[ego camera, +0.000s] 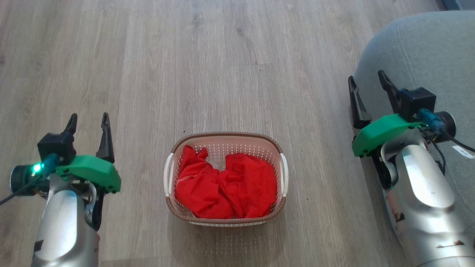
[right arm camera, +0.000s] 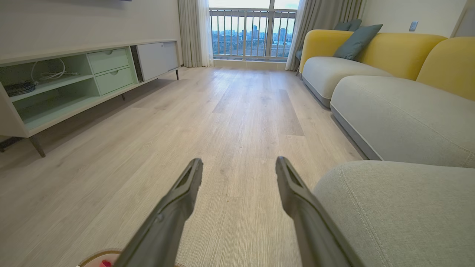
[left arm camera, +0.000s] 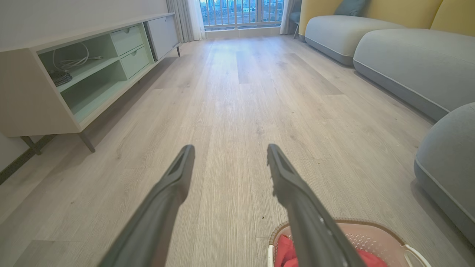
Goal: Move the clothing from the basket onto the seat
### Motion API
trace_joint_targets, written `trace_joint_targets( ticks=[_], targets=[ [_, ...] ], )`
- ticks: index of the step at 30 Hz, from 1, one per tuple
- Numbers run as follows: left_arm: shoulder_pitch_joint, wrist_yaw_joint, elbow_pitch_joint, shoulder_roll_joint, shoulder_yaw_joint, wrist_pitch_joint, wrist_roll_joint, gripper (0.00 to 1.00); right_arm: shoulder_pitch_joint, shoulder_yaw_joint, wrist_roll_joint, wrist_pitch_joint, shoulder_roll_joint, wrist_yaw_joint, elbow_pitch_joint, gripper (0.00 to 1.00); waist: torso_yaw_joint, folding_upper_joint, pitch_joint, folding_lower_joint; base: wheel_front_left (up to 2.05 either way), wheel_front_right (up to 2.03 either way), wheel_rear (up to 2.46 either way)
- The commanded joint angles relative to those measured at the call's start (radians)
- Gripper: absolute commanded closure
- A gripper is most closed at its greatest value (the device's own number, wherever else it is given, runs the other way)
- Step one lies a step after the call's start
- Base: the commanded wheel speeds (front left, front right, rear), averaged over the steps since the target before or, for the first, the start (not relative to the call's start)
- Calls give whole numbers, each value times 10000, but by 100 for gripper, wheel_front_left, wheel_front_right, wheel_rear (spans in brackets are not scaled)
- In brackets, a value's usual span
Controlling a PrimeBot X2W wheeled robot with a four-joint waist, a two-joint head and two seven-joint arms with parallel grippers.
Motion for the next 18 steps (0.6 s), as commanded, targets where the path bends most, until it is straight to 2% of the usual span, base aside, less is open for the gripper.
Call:
trace_joint_targets(
  ticks=[1, 10, 18],
  targets=[
    [-471, -48, -324, 200, 348, -126, 88, 0, -542, 130, -100, -101, 147, -2, -389, 0, -17, 0, 94, 0, 0, 0, 0],
    [-605, -316, -285, 147, 274, -126, -8, 0, -814, 142, -239, -101, 259, -2, -1207, 0, -240, 0, 968, 0, 0, 0, 0],
    [-966, -531, -388, 13, -172, -126, -317, 0, -1423, 174, -308, -101, 331, -2, -2287, 0, -507, 0, 2659, 0, 0, 0, 0]
  ],
)
